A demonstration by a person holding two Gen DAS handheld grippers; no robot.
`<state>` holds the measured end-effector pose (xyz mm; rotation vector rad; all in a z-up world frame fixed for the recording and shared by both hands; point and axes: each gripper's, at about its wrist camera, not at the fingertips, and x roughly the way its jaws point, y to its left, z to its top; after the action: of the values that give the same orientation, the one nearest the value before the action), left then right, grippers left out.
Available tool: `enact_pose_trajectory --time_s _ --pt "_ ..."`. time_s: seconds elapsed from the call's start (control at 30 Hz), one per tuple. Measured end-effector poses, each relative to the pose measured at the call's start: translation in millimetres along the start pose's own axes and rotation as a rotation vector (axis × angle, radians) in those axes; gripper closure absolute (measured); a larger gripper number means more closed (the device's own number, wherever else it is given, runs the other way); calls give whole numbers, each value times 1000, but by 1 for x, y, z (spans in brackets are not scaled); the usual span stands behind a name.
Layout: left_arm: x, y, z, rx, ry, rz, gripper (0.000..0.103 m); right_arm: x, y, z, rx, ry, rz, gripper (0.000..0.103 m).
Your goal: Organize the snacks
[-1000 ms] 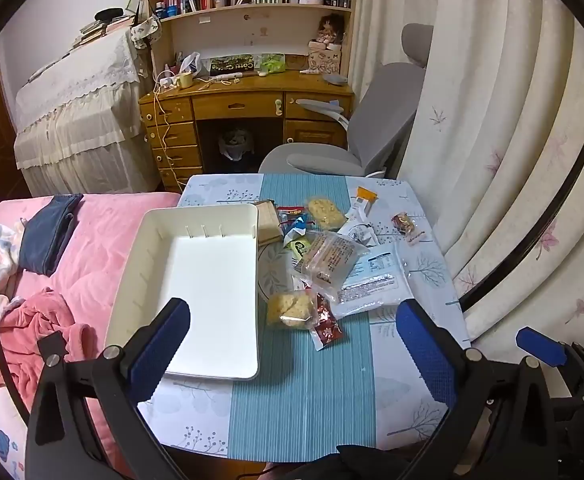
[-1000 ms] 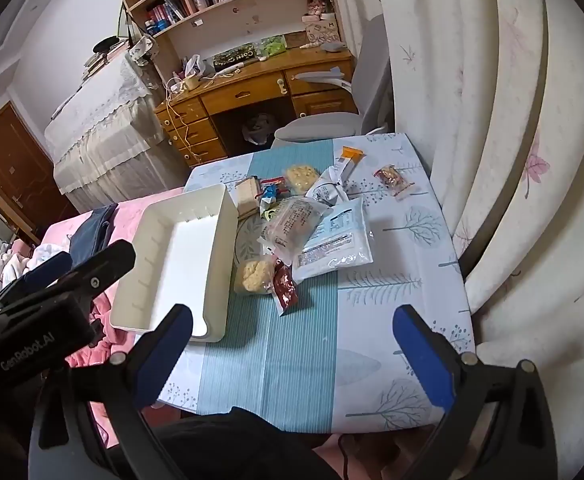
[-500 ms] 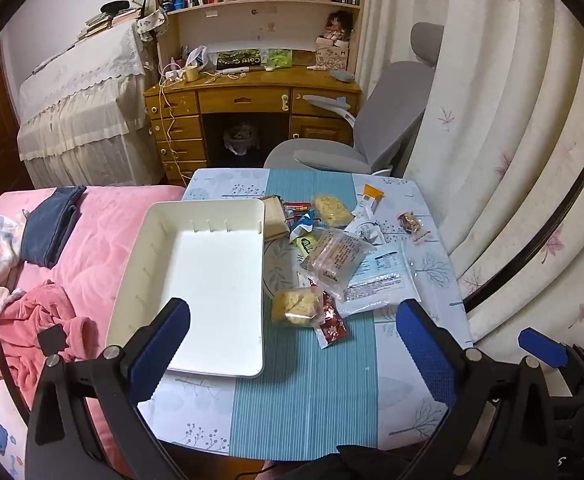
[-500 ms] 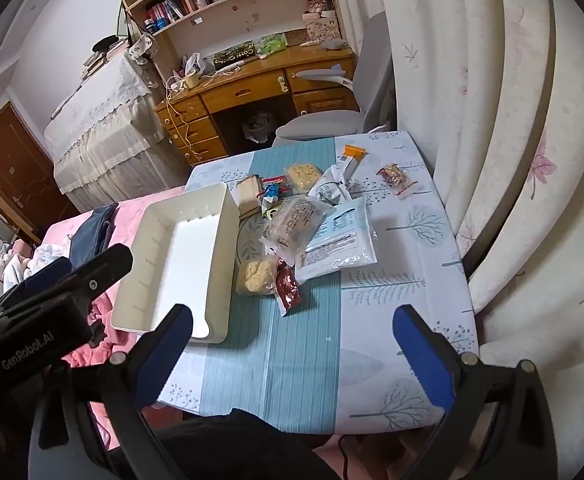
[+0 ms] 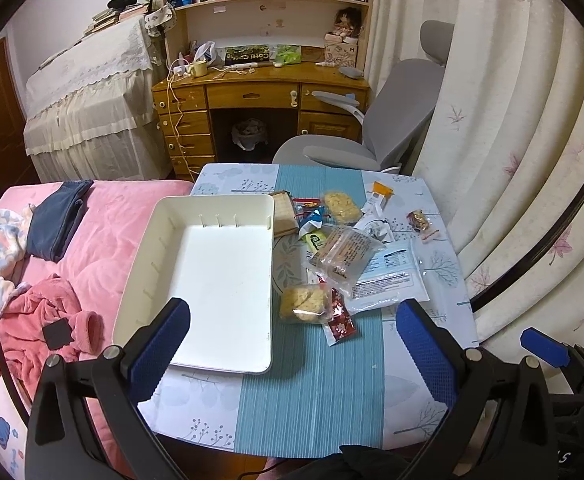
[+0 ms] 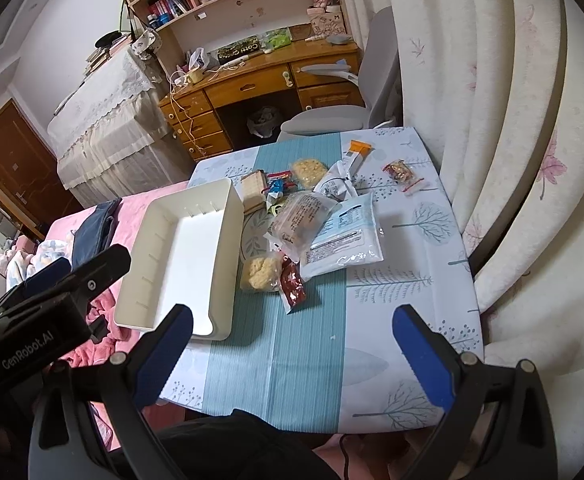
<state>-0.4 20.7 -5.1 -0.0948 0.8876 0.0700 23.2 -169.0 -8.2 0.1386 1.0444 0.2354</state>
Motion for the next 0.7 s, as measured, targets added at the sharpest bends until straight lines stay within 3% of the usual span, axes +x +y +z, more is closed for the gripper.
enact_pose_trajectory --time_s 0.7 --pt "15 7 0 -16 61 -43 1 -6 -11 -1 91 6 -15 3"
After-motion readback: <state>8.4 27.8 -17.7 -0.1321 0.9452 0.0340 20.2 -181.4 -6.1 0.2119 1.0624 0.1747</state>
